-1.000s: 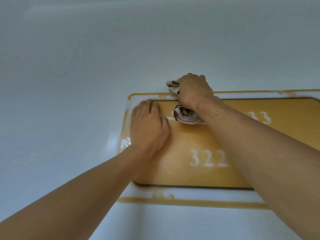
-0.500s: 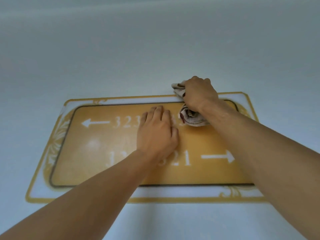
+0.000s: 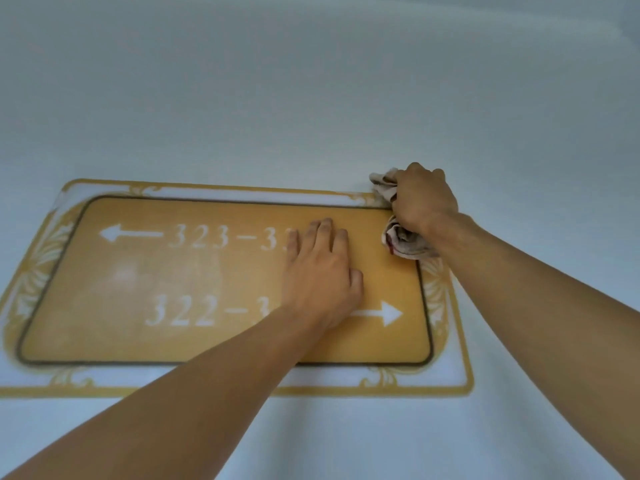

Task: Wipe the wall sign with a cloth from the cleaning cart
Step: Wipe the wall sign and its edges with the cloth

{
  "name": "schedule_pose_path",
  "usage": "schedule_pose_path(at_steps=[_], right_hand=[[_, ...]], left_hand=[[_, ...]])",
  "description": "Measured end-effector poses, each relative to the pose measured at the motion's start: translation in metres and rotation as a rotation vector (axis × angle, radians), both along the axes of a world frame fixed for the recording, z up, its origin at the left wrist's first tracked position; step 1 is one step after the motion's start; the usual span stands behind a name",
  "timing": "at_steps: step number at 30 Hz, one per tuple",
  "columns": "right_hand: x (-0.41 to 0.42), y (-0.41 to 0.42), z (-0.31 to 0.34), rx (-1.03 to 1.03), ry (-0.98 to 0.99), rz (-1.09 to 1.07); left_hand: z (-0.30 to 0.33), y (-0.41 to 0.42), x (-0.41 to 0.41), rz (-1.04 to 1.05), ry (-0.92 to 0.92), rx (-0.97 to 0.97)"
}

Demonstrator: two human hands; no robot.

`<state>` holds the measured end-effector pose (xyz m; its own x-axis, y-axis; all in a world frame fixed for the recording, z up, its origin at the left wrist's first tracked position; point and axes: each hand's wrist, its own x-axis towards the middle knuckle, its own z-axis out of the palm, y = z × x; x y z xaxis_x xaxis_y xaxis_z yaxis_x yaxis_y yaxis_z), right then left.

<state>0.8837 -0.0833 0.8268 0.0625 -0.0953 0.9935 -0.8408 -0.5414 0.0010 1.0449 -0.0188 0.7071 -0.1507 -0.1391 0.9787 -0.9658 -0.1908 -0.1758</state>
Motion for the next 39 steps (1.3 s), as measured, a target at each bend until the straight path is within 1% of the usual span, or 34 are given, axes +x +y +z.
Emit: schedule_pose_path(at_steps=[2,5,8,11,14,18,22,25,29,34,35,36,37,39], right_hand=[[-0.031,-0.013,-0.005,0.03,-0.036,0.013],[-0.057,-0.024,-0.009,0.065,-0.065,0.129],[-0.066,-0.031,-0.02,0.048,-0.028,0.162],[-0.066,-0.041,-0.037,0.017,-0.048,0.242],[-0.069,-0.05,-0.057,-0.03,-0.025,0.287],[-0.07,-0.057,-0.084,-0.035,0.025,0.316],[-0.064,-0.062,-0.105,-0.059,-0.004,0.351],[-0.056,-0.064,-0.119,-0.118,-0.024,0.378],[-0.044,-0.066,-0.143,-0.21,0.042,0.355],[-0.047,-0.056,-0.171,-0.181,0.167,0.411],[-0.048,-0.055,-0.174,-0.162,0.191,0.444],[-0.051,-0.051,-0.176,-0.102,0.186,0.525],[-0.053,-0.047,-0.175,0.008,0.14,0.657],[-0.055,-0.04,-0.169,0.268,-0.051,0.959]], left_hand=[[-0.005,-0.002,-0.015,0.025,0.002,0.005],[-0.011,-0.007,-0.034,0.047,0.035,0.007],[-0.023,-0.019,-0.058,0.094,0.063,0.014],[-0.034,-0.031,-0.075,0.139,0.131,0.023],[-0.039,-0.035,-0.084,0.165,0.184,0.003],[-0.051,-0.043,-0.084,0.183,0.187,-0.012],[-0.063,-0.056,-0.08,0.175,0.181,-0.056],[-0.075,-0.063,-0.076,0.183,0.158,-0.09],[-0.085,-0.066,-0.067,0.179,0.134,-0.085],[-0.092,-0.067,-0.063,0.083,0.109,-0.171],[-0.094,-0.066,-0.062,0.047,0.103,-0.186],[-0.095,-0.064,-0.06,0.015,0.095,-0.192],[-0.096,-0.062,-0.058,-0.016,0.087,-0.19],[-0.094,-0.061,-0.056,-0.096,0.1,-0.178]])
